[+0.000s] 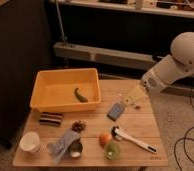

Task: Wipe tray with brush

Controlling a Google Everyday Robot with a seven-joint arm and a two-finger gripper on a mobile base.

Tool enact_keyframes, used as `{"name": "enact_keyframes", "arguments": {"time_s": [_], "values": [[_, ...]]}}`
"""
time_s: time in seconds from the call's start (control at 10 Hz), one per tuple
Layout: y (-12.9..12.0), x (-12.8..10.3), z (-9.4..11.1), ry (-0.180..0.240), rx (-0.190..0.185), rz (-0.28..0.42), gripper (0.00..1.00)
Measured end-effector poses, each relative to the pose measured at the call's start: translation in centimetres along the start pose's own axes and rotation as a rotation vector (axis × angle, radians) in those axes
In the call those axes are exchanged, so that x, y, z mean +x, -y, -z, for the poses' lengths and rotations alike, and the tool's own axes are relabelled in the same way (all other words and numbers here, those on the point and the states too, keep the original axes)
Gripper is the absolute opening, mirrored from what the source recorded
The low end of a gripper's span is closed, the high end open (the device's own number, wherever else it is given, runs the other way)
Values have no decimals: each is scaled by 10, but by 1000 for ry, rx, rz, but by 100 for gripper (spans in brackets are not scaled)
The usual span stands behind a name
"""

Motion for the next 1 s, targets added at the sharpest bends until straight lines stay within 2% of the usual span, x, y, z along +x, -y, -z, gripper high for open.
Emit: {"name": "enact_keyframes", "arguments": {"time_s": [0.2, 0.4, 0.7, 0.8, 0.9, 1.0], "values": [[-1, -1, 0, 6, 5, 10, 80], [-6, 4, -6, 25, 33, 66, 80], [9, 34, -40, 38, 44, 144, 80], [22, 53, -53, 30, 56, 167, 80], [31, 62, -67, 11, 62, 185, 80], [31, 62, -68, 11, 62, 186, 80]]}}
